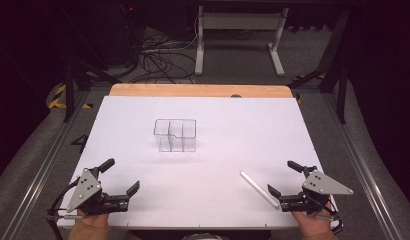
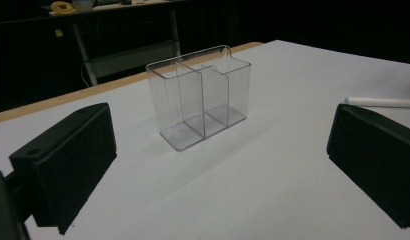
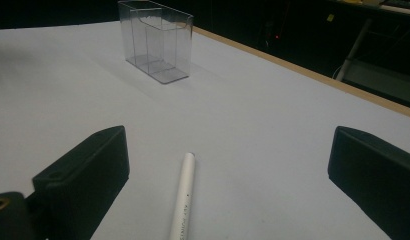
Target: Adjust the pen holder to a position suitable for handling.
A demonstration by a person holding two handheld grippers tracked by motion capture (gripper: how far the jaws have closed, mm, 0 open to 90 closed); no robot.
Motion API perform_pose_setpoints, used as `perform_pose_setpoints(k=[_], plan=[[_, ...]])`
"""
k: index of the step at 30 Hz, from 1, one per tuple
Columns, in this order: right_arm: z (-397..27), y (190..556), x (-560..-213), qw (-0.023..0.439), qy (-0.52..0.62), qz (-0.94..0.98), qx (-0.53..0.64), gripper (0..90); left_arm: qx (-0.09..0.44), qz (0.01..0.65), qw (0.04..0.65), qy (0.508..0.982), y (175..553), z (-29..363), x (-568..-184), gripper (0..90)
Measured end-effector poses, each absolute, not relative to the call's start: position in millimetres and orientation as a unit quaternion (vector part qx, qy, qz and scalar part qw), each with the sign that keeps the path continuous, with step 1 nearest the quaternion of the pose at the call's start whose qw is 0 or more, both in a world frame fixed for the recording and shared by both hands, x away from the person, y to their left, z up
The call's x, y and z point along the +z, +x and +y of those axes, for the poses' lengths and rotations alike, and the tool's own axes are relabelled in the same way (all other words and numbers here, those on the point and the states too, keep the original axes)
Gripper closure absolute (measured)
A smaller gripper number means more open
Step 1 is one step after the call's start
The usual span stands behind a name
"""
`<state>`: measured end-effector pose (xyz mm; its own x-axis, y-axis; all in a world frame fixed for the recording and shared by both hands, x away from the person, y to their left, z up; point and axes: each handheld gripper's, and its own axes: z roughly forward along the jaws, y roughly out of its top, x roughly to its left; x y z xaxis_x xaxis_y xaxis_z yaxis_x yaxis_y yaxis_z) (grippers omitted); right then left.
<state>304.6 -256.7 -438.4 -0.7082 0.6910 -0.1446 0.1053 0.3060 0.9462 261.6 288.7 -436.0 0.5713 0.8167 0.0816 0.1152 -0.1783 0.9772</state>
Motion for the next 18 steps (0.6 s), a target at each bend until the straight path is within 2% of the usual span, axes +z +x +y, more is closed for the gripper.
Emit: perform_pose_setpoints(k=[18], plan=[[-259.2,302.0,-434.2,0.275,0.269,0.757,0.528,7.2,0.325,0.333,0.545,0.697,261.8,287.9,-436.1,0.3]])
